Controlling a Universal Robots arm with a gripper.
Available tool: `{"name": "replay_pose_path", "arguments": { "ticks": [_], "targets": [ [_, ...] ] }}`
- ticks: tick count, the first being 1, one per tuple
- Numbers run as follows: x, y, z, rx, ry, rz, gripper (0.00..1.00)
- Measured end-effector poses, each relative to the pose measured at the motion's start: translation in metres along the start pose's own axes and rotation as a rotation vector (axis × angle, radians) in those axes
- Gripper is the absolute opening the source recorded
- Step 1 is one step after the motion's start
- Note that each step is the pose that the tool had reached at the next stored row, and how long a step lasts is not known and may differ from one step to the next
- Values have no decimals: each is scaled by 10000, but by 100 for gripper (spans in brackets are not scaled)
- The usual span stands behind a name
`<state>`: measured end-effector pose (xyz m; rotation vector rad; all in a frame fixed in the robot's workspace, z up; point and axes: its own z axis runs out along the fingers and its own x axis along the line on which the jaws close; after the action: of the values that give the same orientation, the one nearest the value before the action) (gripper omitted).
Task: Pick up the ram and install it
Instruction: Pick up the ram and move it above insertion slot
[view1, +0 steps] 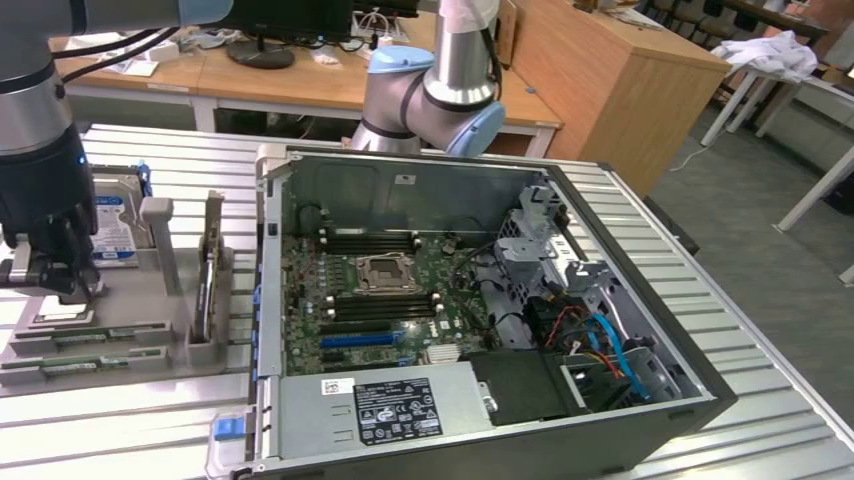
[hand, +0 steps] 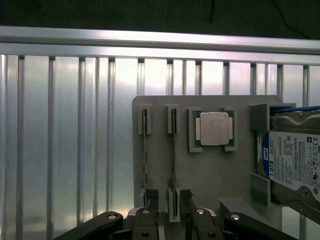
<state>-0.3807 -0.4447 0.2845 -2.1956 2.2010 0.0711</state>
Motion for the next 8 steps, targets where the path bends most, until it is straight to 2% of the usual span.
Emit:
{"name": "replay_pose_path", "arguments": {
  "ticks": [3,8],
  "targets": [
    [55,-1,-3,0,-1,-2,31],
    [60,0,-3,0,0,0,31]
  ]
}}
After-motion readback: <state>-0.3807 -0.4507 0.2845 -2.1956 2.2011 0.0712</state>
